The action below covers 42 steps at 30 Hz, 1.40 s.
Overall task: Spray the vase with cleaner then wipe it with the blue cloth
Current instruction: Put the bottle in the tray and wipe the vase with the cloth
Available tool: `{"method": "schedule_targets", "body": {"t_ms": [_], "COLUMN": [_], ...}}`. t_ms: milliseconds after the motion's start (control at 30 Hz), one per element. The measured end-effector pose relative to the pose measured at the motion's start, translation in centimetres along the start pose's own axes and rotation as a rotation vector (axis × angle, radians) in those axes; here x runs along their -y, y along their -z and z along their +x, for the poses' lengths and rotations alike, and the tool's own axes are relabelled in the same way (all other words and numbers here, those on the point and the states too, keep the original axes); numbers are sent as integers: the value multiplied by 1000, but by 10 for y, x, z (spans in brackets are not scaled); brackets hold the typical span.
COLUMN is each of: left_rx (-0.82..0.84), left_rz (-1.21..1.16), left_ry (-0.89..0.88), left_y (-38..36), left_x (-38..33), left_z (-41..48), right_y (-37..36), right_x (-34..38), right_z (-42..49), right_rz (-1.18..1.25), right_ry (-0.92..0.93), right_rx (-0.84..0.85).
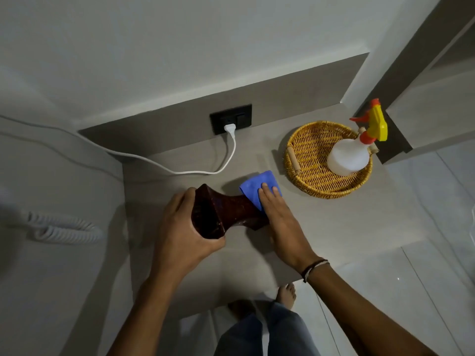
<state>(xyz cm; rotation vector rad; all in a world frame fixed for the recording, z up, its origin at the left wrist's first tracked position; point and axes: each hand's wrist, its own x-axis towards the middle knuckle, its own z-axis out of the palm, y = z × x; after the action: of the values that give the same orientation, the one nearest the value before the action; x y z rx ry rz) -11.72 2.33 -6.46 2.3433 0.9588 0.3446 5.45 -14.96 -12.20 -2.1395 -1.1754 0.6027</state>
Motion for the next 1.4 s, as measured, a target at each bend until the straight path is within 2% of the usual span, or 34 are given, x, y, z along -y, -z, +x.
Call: {"method": "schedule_targets", "body": {"t_ms": [167,267,400,467,567,633,700,800,867,900,1000,1067,1133,1200,1300,1400], "left_rx": [28,43,35,33,32,82,105,41,18,10,2,-31,-45,34,244,337], "left_rz": [-20,-26,49,49,54,10,-48,37,38,37,15,-90,-196,-243,-336,-198], "left_ry": [48,40,48,55,69,163,222,83,61,51,99,211,339,396,329,194], "left_y": [1,2,5,6,5,1,2,5,4,3,0,1,5,11,18,21], "left_x": [-2,1,2,1,4,10,13,13,7,4,-3,-5,-4,1,8,14], "left_z": [3,3,-4,-4,0,2,0,-4,-4,-3,4,11,14,15,12,7], "right_y": [-30,-26,-1,-1,-17,-30,-30,-15,-6,-1,7,12,16,19,21,20], "right_x": [78,64,2,6,64,91,81,32,1,-8,-12,-7,-4,-5,-1,5], "right_z": [-16,-17,-9,-8,-14,-23,-19,-8,-2,-1,3,9,18,26,37,44], "right_rz": [233,188,-89,-91,118,131,76,-96,-215,-196,111,441,685,840,920,825], "right_ry": [197,294,77,66,213,355,433,266,160,110,-83,-273,-425,-508,-585,-499], "right_rx": [34,79,113,96,64,49,43,60,46,51,-7,-129,-180,-207,-181,-185]}}
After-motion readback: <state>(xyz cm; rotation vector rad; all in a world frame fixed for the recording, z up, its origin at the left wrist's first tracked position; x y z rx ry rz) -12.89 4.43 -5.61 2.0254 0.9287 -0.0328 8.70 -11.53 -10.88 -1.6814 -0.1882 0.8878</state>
